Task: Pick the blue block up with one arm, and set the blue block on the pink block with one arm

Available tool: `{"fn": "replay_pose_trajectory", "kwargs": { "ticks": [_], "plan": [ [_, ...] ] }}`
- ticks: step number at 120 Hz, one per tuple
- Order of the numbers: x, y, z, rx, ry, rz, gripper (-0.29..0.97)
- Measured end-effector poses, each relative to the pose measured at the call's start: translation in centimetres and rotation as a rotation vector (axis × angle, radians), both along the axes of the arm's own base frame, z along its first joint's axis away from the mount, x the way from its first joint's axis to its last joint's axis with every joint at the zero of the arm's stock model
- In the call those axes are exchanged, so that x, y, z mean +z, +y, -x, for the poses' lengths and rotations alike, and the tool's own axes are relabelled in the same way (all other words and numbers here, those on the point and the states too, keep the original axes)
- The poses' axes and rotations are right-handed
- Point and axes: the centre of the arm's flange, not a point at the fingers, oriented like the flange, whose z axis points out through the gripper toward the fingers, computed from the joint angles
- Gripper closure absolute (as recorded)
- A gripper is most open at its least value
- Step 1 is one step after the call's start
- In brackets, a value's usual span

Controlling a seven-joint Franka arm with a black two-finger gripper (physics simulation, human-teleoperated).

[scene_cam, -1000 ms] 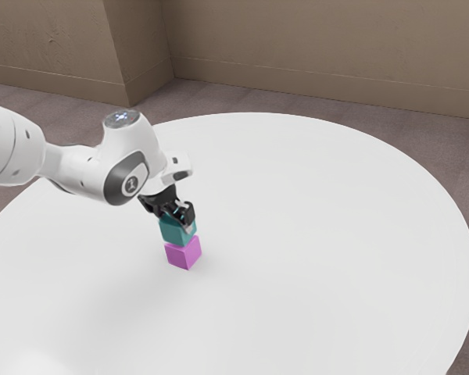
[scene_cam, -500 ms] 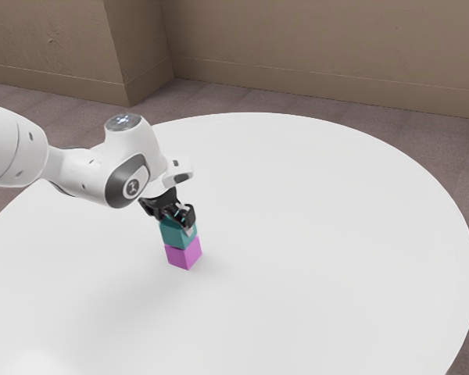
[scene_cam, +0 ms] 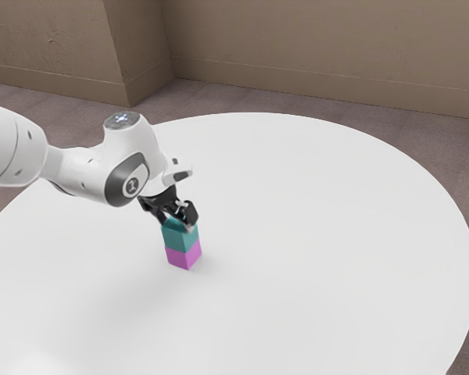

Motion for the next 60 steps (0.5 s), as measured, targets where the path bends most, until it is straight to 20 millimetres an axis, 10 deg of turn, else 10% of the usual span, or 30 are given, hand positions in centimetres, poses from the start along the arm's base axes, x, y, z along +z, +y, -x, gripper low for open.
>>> {"fn": "replay_pose_trajectory", "kwargs": {
  "ticks": [30,45,60],
  "plan": [
    [8.6,1.6,0.6,0.021,-0.090,-0.011,0.04],
    [18.2,1.8,-1.1,0.013,-0.131,-0.030,0.03],
    [19.3,1.7,-0.8,0.005,-0.049,-0.040,0.03]
  ]
}}
